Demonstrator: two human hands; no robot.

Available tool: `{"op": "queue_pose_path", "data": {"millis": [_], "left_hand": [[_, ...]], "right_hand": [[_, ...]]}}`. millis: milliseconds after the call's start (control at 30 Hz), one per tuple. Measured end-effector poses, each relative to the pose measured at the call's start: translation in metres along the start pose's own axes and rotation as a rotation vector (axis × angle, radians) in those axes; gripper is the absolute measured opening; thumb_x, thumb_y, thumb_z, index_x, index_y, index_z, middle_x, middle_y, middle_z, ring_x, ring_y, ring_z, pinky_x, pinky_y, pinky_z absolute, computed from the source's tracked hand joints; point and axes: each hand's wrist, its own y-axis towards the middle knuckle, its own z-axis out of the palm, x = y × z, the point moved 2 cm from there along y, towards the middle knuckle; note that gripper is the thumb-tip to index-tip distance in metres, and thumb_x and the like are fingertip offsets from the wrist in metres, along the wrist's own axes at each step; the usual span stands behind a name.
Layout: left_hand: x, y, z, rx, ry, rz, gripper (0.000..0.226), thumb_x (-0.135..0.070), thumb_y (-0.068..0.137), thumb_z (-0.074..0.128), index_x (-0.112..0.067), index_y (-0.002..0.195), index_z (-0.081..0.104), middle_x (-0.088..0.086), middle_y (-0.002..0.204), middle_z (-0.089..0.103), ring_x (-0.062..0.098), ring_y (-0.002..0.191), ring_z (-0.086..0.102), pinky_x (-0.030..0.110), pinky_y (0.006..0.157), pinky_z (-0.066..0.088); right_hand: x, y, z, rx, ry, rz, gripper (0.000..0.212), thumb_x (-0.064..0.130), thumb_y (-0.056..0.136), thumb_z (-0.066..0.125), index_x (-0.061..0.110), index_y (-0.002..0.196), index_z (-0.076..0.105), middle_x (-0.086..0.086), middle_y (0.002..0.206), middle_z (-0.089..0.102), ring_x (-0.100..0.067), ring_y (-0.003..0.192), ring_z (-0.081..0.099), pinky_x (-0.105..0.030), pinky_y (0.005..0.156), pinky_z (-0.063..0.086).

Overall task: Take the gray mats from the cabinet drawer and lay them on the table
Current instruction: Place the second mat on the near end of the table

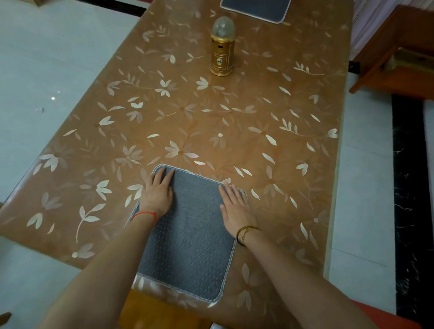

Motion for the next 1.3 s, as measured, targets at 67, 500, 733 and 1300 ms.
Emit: {"op": "queue_pose_path", "data": {"millis": [67, 500, 733, 1300], "left_hand": [[0.000, 0.002, -0.001, -0.012, -0.097, -0.074, 0.059, -0.017, 0.101, 0.038, -0.005, 0.155, 0.020, 0.013, 0.164, 0.017, 0.037, 0.150, 0.014, 0.045, 0.123, 0.016], [0.027, -0.108, 0.017, -0.058, -0.041, -0.034, 0.068, -0.032, 0.102, 0.041, -0.010, 0.158, 0.008, 0.008, 0.166, -0.002, 0.027, 0.154, -0.002, 0.036, 0.122, -0.002], [0.042, -0.154, 0.041, 0.048, 0.066, -0.265, 0.067, -0.033, 0.105, 0.032, -0.016, 0.157, -0.005, 0.003, 0.166, -0.010, 0.026, 0.154, -0.008, 0.045, 0.125, 0.007], [0.042, -0.228, 0.070, 0.017, -0.042, -0.355, 0.069, -0.037, 0.104, 0.031, -0.009, 0.157, -0.003, 0.010, 0.166, -0.008, 0.029, 0.154, -0.005, 0.044, 0.123, 0.014]], "right_hand": [[-0.005, -0.004, -0.001, -0.009, 0.001, 0.011, 0.055, 0.033, 0.103, 0.013, 0.020, 0.154, -0.003, 0.003, 0.163, -0.006, -0.015, 0.150, -0.008, -0.033, 0.120, -0.006], [0.015, -0.082, 0.024, 0.007, -0.071, -0.028, 0.085, 0.061, 0.088, 0.013, 0.008, 0.150, -0.011, -0.006, 0.159, -0.014, -0.024, 0.148, -0.010, -0.042, 0.120, -0.003], [0.027, -0.103, 0.052, -0.001, -0.075, -0.003, 0.107, 0.066, 0.085, 0.045, 0.006, 0.145, -0.020, -0.016, 0.159, -0.002, -0.028, 0.148, 0.005, -0.041, 0.116, 0.003], [0.039, -0.159, 0.076, 0.045, -0.049, -0.106, 0.122, 0.064, 0.069, 0.068, 0.002, 0.148, 0.000, -0.019, 0.152, 0.032, -0.032, 0.142, 0.031, -0.045, 0.118, 0.024]]}}
